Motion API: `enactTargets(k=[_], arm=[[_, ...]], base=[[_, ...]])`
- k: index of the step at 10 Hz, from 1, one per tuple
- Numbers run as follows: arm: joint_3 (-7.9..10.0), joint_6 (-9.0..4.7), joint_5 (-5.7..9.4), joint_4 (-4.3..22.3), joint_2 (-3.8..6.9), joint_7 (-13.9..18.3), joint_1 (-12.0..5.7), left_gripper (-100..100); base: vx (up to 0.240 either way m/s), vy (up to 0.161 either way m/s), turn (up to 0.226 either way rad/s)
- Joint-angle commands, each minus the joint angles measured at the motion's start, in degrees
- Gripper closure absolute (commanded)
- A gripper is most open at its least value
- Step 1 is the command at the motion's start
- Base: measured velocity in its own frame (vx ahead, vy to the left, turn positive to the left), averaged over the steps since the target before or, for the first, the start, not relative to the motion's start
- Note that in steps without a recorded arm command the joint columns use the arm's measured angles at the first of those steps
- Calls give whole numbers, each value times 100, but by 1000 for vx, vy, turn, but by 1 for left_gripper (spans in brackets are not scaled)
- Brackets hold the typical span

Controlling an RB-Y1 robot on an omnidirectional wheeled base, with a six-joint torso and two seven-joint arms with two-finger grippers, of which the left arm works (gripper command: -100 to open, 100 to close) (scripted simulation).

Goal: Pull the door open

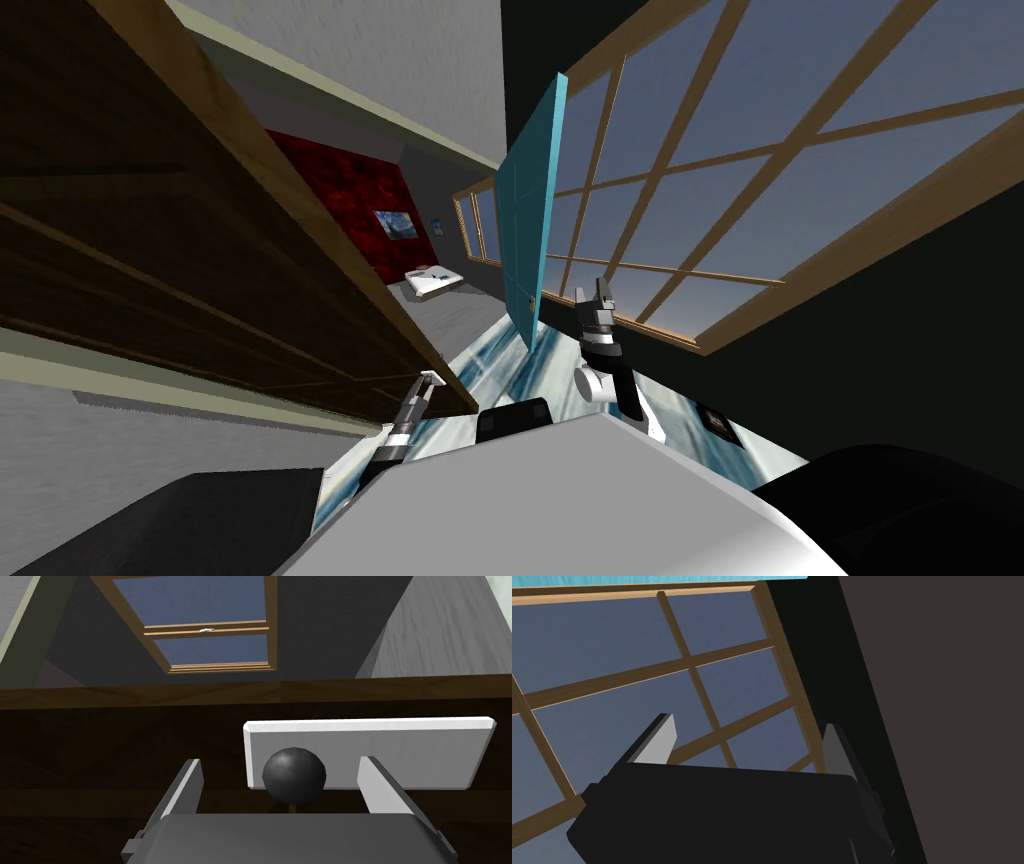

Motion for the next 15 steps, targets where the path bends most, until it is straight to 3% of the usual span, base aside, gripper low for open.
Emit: enactTargets(k=[1,2,7,15], arm=[[0,0,0,0,0,0,0,-100],[0,0,0,0,0,0,0,100],[0,0,0,0,0,0,0,100],[-310,-708,61,349,327,245,238,100]], base=[[105,16,-29],[-13,-6,42],[-19,-1,-3],[-176,73,-171]])
